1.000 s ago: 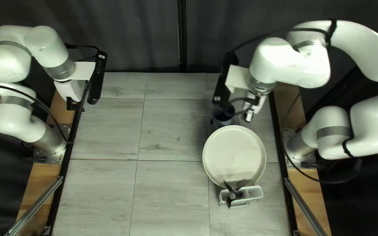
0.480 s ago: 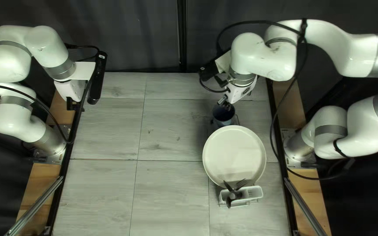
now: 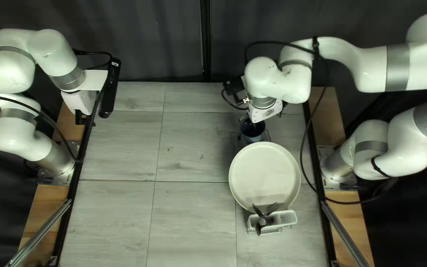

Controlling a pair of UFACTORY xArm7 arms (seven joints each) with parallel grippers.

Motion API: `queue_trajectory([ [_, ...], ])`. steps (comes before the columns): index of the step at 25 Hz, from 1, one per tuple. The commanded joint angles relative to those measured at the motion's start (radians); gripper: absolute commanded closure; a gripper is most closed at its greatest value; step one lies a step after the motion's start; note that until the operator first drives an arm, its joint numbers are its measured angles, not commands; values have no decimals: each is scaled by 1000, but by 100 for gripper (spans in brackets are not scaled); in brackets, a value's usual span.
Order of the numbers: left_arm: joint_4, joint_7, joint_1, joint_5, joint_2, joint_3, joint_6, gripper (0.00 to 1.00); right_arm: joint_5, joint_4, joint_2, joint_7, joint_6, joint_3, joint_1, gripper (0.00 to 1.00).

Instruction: Pick up and place plate onto table. Place down one fork to the left of the plate. Place spoon and knife to the right of the plate. Place cup above the knife and spoon

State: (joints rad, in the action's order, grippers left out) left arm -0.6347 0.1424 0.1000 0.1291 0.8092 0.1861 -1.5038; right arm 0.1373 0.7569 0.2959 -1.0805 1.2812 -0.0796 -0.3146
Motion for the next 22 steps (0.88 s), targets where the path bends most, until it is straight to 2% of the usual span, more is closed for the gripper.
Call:
queue_trajectory([
  [1,0,0,0,0,0,0,0,0,13,-11,-5,-60,-2,-12,-5,100],
  [9,0,0,0,0,0,0,0,0,13,37,4,-114,64,-42,7,100],
  [18,0,0,0,0,0,0,0,0,51,181,93,-91,254,-63,11,100],
  [22,0,0,0,0,0,0,0,0,72,227,111,-70,295,-61,9,100],
])
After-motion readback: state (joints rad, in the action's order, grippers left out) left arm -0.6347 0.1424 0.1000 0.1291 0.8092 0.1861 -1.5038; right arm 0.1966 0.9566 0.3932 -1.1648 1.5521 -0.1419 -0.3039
